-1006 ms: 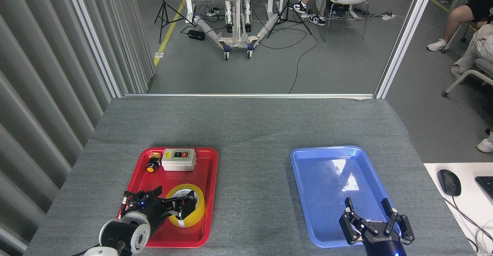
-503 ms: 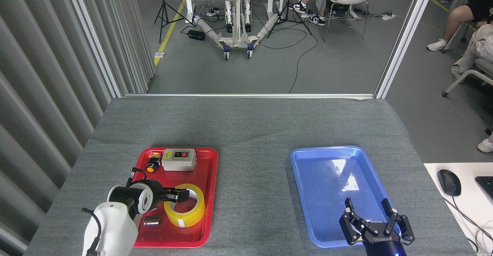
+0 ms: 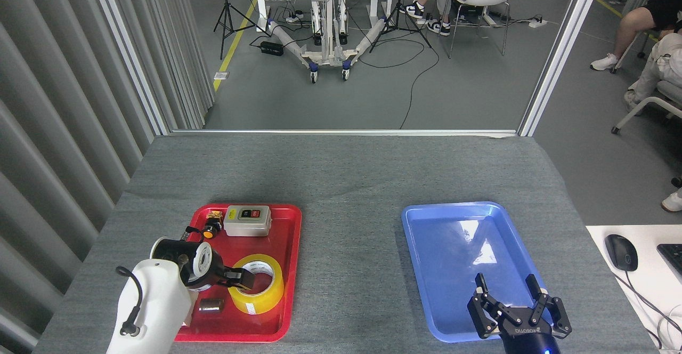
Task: Place and move tape with both arms
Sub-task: 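Move the left gripper onto the yellow tape roll and grasp it, then lift the yellow tape roll out of the red tray with the left gripper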
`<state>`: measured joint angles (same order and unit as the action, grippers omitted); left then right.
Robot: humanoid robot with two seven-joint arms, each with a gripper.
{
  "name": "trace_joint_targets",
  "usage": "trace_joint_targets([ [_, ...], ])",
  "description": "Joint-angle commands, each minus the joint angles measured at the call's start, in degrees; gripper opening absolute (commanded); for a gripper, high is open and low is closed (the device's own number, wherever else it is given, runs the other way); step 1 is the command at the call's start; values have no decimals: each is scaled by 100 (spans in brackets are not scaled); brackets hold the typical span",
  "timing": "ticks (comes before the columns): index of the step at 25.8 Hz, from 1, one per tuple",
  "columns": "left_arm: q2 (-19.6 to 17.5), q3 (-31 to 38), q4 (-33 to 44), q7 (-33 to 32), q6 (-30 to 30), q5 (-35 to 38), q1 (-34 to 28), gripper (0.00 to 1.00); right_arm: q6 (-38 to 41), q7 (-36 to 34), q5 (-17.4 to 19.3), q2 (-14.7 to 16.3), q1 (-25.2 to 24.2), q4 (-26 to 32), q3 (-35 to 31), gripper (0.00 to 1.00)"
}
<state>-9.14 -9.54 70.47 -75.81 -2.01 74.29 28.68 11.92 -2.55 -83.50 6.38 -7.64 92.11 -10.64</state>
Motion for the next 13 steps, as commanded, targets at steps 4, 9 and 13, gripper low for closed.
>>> trace_joint_targets([
  [4,52,-154,-33,-22,-63,-29,50,100,3,18,-8,-22,9,0,0,100],
  [9,88,-162,-218,224,-71,-90,129,100,-6,18,-8,-31,9,0,-8,100],
  [13,88,-162,-394,435,-71,-90,200,100,-6,18,-8,-31,17,-9,-8,100],
])
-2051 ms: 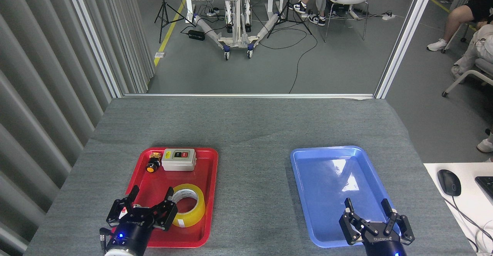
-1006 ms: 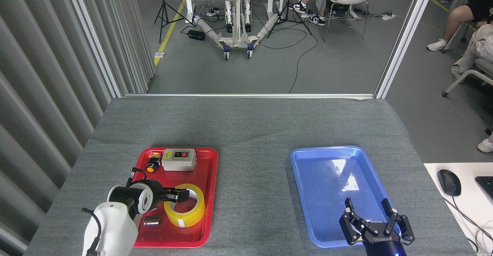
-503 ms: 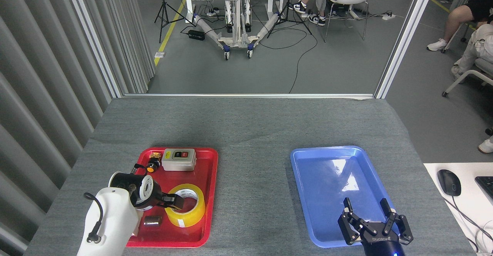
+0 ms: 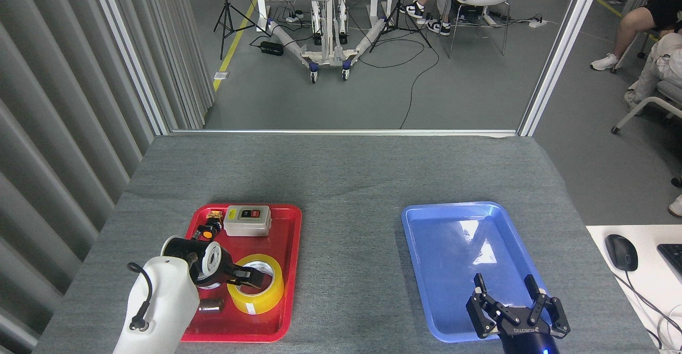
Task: Place and move tape with both arms
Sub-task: 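Lift the yellow tape roll out of the red tray with the left gripper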
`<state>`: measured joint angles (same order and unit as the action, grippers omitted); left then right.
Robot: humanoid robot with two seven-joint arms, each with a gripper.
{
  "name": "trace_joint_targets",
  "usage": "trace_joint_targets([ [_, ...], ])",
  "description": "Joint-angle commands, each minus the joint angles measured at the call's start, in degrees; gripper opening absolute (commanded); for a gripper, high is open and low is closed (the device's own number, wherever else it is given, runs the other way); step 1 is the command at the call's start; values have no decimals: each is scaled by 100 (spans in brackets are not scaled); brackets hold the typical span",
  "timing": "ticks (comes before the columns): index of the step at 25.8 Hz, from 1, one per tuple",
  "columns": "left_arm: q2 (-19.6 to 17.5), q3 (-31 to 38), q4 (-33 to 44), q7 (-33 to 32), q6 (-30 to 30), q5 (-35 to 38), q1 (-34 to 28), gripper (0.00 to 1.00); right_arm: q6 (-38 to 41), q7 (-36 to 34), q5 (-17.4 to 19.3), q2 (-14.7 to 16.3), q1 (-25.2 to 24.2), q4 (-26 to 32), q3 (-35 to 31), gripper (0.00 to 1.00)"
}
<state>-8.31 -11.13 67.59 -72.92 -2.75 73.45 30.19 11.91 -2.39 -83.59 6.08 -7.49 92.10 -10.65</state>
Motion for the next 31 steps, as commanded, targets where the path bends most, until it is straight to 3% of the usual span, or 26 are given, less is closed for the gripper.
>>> trace_joint_targets([
  [1,-4,-3,-133,173,-15,-6,49,100,-4,2,0,-1,2,-7,1,100],
  [9,128,-126,-212,190,-68,-6,57,99,-4,2,-9,-1,-7,-7,1,100],
  [11,189,-135,-256,313,-42,-6,57,80,-4,2,-9,-1,-7,-7,1,100],
  [13,189,-135,-247,551,-42,-6,49,75,-4,2,-9,-1,-7,-7,1,100],
  [18,172,-135,-256,683,-112,-6,49,49,-4,2,-9,16,-7,-16,1,100],
  [25,101,-135,-335,709,-182,-6,31,46,5,2,0,34,-16,-16,1,100],
  [29,31,-126,-326,814,-209,-6,5,26,5,2,0,52,-16,-43,1,100],
  [31,5,-126,-326,929,-296,-6,-4,22,4,-7,0,60,-16,-43,-8,100],
])
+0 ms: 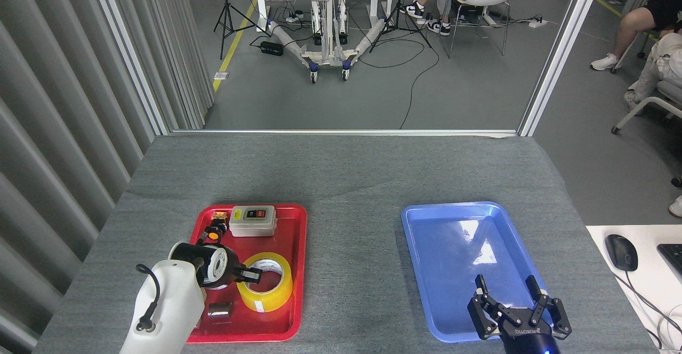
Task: Place and move tape with both arms
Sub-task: 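Lift the yellow tape roll out of the red tray with the left gripper, then carry the tape with the left gripper toward the blue tray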
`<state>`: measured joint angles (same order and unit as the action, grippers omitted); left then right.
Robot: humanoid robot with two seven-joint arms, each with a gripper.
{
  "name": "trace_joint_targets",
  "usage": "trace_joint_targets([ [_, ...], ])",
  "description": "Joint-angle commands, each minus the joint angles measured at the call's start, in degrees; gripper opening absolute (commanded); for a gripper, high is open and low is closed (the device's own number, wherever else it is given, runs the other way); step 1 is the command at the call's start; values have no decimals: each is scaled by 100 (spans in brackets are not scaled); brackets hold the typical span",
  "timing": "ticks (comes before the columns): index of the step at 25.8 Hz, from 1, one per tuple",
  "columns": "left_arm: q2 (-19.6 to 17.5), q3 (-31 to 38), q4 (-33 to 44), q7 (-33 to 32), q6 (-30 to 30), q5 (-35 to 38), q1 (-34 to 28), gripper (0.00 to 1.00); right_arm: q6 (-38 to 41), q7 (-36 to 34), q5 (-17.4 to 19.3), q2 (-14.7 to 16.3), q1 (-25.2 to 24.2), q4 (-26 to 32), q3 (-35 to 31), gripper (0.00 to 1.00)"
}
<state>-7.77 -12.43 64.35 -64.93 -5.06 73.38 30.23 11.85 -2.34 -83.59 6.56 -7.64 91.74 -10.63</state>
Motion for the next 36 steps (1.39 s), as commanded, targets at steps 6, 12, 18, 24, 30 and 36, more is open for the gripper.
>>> trace_joint_targets([
  [6,-119,74,42,350,-171,1,-17,8,10,-3,0,21,-1,-7,0,100],
  [12,-163,645,157,1422,-338,-25,-175,0,10,-3,0,21,-1,-15,-9,100],
  [18,-66,1181,306,3066,-1226,-983,-334,0,10,-12,0,21,-1,-15,-9,100],
  [24,259,1181,491,4340,-2104,-2108,-703,0,10,-12,18,39,-19,-15,-9,100],
  [30,979,883,939,4454,-2157,-2152,-1415,0,10,-21,53,56,-45,-68,0,100],
  [36,1516,408,640,4568,-2069,-2143,-1775,0,195,-91,62,285,-203,-59,9,100],
])
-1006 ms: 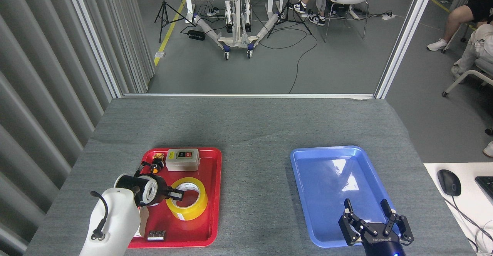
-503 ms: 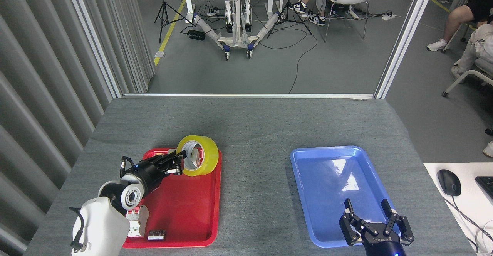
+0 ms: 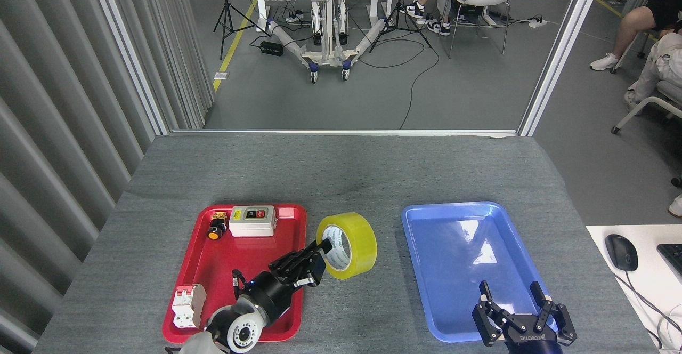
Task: Place and move tape with both arms
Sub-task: 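Carry the tape with the left gripper toward the blue tray, then reach the right gripper toward the tape held by the left gripper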
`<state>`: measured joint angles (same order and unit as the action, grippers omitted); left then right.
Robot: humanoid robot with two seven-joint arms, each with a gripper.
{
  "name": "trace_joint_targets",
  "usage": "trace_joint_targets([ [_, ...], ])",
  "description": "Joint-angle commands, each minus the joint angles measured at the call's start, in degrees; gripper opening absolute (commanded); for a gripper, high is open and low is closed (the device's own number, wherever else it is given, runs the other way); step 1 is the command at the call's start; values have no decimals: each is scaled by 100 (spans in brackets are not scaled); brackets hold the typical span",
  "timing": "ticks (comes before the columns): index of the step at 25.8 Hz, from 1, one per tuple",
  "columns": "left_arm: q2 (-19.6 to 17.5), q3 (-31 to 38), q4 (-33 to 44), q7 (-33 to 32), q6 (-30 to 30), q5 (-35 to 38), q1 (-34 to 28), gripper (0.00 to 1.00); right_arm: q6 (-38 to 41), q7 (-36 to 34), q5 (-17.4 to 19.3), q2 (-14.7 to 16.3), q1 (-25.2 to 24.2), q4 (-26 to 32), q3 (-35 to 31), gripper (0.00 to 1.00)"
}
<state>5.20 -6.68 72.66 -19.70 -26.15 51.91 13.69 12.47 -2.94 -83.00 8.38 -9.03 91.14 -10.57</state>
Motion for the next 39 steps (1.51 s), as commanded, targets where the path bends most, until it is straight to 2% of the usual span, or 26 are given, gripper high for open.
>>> trace_joint_targets([
  [1,218,-211,-366,37,5,3,-130,0,220,-92,4,155,-90,0,3,100],
  [4,201,-263,-612,-7,-267,-164,-156,0,458,-549,4,419,-178,-17,3,100],
  [8,25,-263,-647,-394,-962,-1210,-332,0,633,-1499,4,1043,-275,-123,20,100],
  [11,-177,-307,-691,-622,-1445,-1588,-350,0,554,-1604,4,1157,-248,-334,205,100],
  [14,-195,-325,-516,-895,-1841,-1641,-420,0,502,-1657,-14,1245,-240,-545,257,100],
  [15,-195,-325,-507,-930,-1885,-1658,-429,0,502,-1727,-14,1368,-222,-597,310,100],
  [19,-195,-404,-463,-948,-1885,-1667,-569,0,493,-2509,4,2282,-46,-791,1136,100],
  [22,-212,-509,-252,-948,-1885,-1711,-596,0,484,-2852,-14,2643,323,-1028,1866,100],
  [26,-309,-553,-243,-1000,-1885,-2080,-570,0,484,-2870,-76,3187,780,-1037,3052,100],
  [29,-353,-703,-199,-1044,-1885,-2098,-596,0,484,-2879,-260,3425,1246,-984,4063,100],
  [32,-379,-720,-208,-1044,-1885,-2098,-596,0,493,-3010,-383,3592,1685,-914,4749,100],
  [36,-388,-720,-269,-1044,-1885,-2098,-605,0,581,-3292,-972,3689,2045,-826,4881,100],
  [39,-388,-720,-252,-1044,-1885,-2098,-605,0,677,-3318,-1113,3662,2248,-835,4828,100],
])
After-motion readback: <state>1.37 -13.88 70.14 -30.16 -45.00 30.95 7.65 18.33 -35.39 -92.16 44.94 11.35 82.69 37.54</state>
